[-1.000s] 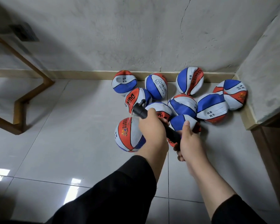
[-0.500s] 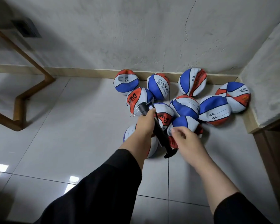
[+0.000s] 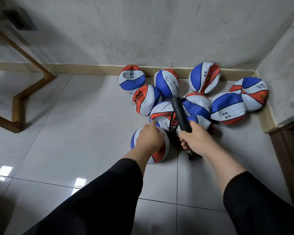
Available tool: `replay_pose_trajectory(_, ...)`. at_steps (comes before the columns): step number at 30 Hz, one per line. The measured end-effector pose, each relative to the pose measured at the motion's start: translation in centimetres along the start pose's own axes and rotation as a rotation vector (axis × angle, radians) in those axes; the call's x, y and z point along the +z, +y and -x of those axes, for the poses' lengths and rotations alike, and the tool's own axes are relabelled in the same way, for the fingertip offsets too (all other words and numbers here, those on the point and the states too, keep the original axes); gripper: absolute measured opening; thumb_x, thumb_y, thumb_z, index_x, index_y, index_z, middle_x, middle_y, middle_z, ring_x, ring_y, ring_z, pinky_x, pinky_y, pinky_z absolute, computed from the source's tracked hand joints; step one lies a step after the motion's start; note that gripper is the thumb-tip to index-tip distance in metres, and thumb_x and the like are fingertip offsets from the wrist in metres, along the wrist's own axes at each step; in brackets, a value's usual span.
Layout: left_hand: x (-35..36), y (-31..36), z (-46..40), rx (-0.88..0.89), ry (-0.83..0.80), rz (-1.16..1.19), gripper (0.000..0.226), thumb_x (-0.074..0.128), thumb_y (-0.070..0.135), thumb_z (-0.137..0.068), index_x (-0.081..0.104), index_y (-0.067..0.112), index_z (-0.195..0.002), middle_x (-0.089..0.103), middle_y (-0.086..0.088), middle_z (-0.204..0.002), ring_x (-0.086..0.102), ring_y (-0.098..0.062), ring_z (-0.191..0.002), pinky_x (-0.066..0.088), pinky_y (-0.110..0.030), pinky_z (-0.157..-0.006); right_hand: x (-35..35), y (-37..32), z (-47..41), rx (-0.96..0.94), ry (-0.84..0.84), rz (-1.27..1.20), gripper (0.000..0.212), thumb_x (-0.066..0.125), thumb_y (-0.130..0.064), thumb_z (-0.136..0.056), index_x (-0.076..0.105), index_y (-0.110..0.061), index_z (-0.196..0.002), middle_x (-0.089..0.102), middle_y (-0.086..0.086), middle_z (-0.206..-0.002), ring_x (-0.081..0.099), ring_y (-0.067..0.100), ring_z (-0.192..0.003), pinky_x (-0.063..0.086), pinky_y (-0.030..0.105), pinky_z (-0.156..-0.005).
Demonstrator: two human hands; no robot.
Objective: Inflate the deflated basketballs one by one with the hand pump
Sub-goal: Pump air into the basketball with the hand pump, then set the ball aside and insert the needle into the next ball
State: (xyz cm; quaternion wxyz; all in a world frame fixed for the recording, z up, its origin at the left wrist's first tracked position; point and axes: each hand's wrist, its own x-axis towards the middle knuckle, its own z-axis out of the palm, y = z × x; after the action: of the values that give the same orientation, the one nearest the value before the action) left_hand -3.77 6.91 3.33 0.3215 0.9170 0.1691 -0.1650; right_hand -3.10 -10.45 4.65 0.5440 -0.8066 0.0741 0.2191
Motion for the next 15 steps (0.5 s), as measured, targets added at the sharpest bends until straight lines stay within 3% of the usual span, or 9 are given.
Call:
replay_pose_trajectory(2,2.2,-1.9,0.0,0.102,-0.11,-0.294,0.072,0.06,0.043,-0.098,0.026,0.029,-0.16,0.025,-0.005,-0.165,0.025,-0.031,-0.152,0.036,-0.057,-0.113,-0.2,0.3,-0.2,0.022,-0.012,-0.014,0.006,0.058,-0.01,-0.091,0.054,-0.015,-0.091,0.061,0.007,-0.073,0.056,0.02,-0.06,0.052,0.034,-0.058)
replay_pose_trajectory(5,3.1,-5.0,0.1,0.094,-0.056,-0.441,0.104,0.072,0.066,-0.08,0.013,0.035,-0.161,0.003,0.004,-0.17,0.002,-0.025,-0.158,0.032,-0.062,-0.114,-0.4,1.0,-0.7,0.044,0.003,-0.027,0.008,0.062,-0.012,-0.09,0.054,-0.013,-0.089,0.059,0.007,-0.071,0.054,0.022,-0.055,0.048,0.034,-0.056)
replay_pose_trajectory(9,2.0,-9.0,0.9,-0.033,0.073,-0.344,0.127,0.084,0.063,-0.065,0.003,0.038,-0.16,0.009,0.003,-0.162,0.016,-0.027,-0.149,0.047,-0.054,-0.1,1.0,1.1,-1.6,0.042,-0.01,-0.041,0.016,0.073,-0.021,-0.091,0.058,-0.016,-0.085,0.061,0.007,-0.069,0.054,0.024,-0.054,0.05,0.036,-0.06)
replay_pose_trajectory(12,0.7,-11.6,1.0,-0.094,0.048,-0.215,0.129,0.09,0.051,-0.062,0.004,0.042,-0.158,0.018,-0.002,-0.155,0.032,-0.033,-0.139,0.05,-0.051,-0.099,3.3,0.3,-2.3,0.014,-0.043,0.005,0.016,0.074,-0.02,-0.091,0.059,-0.016,-0.087,0.067,0.009,-0.076,0.056,0.021,-0.052,0.053,0.032,-0.053)
replay_pose_trajectory(15,-0.3,-13.6,1.0,-0.095,0.027,-0.145,0.123,0.091,0.048,-0.066,0.008,0.041,-0.157,0.022,-0.004,-0.156,0.04,-0.035,-0.138,0.051,-0.051,-0.101,5.5,-0.1,-3.0,0.009,-0.036,0.045,0.016,0.075,-0.022,-0.089,0.061,-0.015,-0.092,0.072,0.01,-0.079,0.058,0.02,-0.052,0.061,0.044,-0.062)
